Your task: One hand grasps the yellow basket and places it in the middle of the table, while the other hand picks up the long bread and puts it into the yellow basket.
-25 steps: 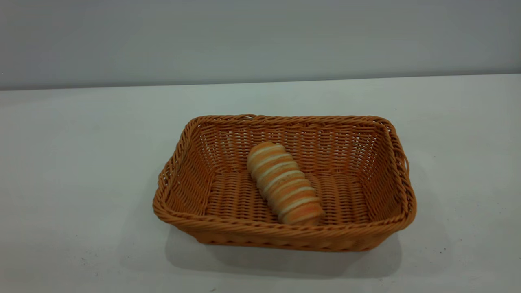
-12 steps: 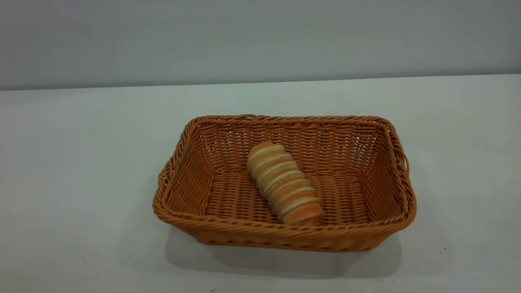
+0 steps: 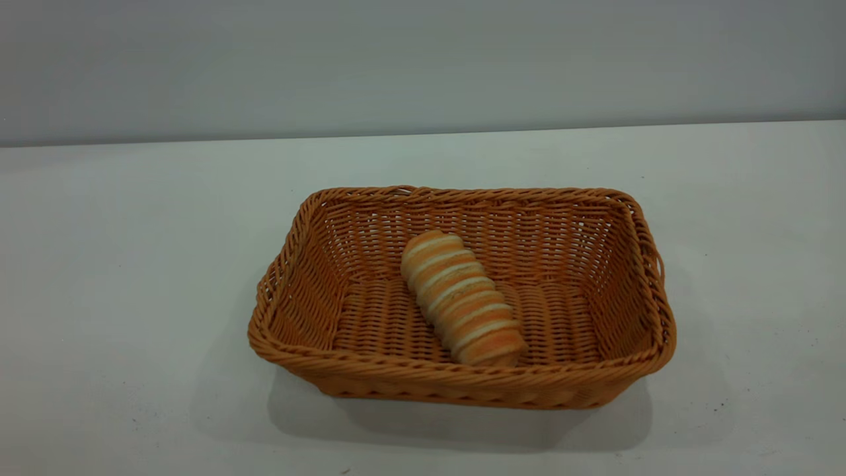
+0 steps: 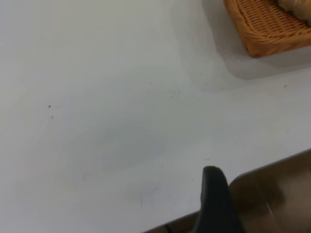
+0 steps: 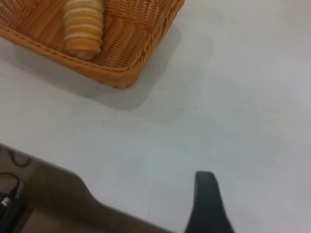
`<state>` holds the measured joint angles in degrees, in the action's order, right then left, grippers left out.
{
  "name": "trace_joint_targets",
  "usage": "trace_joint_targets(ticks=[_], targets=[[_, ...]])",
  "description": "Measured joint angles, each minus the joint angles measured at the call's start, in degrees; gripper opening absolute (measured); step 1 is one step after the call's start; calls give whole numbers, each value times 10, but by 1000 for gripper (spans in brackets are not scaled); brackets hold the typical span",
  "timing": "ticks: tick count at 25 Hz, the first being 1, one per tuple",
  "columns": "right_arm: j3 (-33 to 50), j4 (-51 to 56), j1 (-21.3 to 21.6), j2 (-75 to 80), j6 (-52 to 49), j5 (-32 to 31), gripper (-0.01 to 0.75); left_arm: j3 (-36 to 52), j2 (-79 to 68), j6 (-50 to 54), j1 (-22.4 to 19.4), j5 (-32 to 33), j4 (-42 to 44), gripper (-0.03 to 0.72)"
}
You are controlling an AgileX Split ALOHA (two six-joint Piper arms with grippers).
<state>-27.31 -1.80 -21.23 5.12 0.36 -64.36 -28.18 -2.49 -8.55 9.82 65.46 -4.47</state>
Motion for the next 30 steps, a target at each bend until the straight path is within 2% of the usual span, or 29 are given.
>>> trace_joint_targets(ticks=[14,17,19,26,30], targets=[[0,0,5,0,-4,0,494,1,0,0,0,0,0,550],[0,0,41,0,-4,0,492,1,0,0,-3,0,0,550],[0,0,78,0,-4,0,492,1,0,0,-21,0,0,550],[0,0,211,0,-4,0,492,1,21,0,-119,0,0,550],[0,0,241,0,-4,0,492,1,36,0,-132,0,0,550]])
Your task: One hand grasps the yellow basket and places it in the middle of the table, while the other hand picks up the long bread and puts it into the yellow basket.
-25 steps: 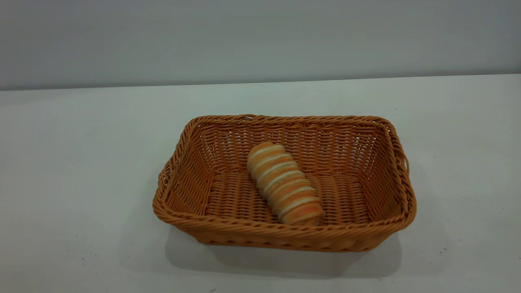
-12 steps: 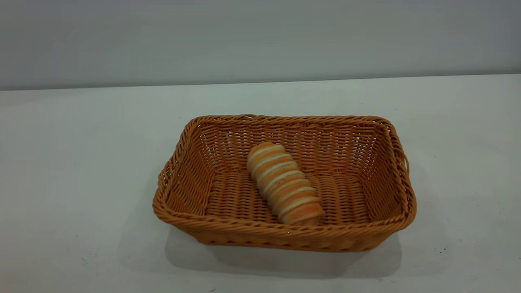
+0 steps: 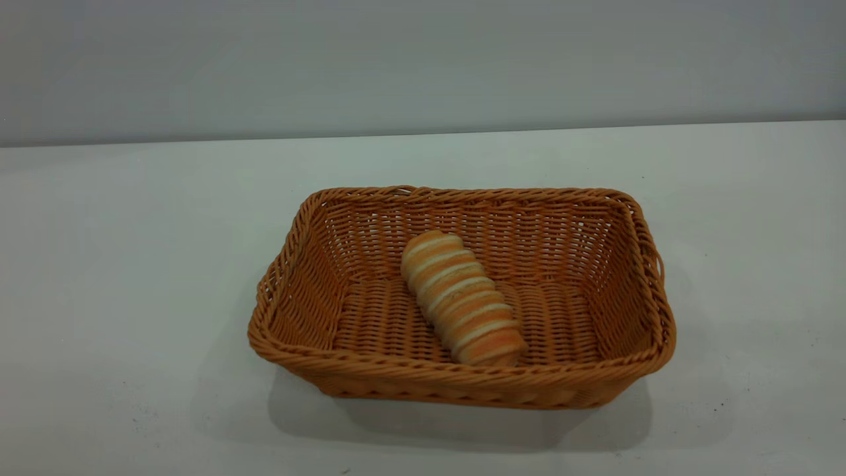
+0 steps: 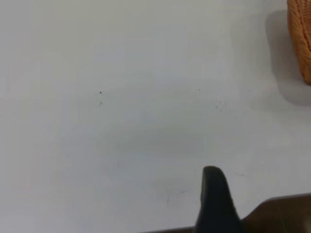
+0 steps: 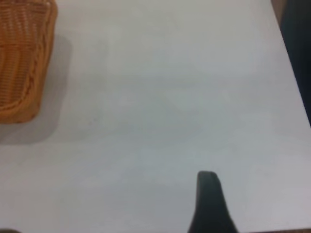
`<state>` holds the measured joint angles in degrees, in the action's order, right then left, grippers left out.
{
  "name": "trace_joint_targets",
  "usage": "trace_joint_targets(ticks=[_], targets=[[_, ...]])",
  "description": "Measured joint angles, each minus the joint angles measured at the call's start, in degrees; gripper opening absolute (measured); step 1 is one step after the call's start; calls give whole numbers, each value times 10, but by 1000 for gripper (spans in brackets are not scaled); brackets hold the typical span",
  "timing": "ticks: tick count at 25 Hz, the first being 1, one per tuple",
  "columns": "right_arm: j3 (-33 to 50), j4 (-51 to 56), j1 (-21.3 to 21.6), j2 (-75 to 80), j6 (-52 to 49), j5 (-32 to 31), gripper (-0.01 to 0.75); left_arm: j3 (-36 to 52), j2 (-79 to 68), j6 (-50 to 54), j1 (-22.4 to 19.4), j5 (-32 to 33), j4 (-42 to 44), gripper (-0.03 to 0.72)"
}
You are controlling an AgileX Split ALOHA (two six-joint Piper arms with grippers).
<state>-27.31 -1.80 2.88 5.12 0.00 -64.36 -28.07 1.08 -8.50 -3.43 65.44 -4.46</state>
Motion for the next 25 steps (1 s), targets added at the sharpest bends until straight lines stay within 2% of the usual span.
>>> trace_joint_targets(ticks=[5,8,13,25], targets=[[0,0,-1,0,0,0,491,0,0,0,0,0,0,550],[0,0,-21,0,0,0,491,0,0,0,3,0,0,550],[0,0,-35,0,0,0,491,0,1,0,42,0,0,550],[0,0,-35,0,0,0,491,0,1,0,42,0,0,550]])
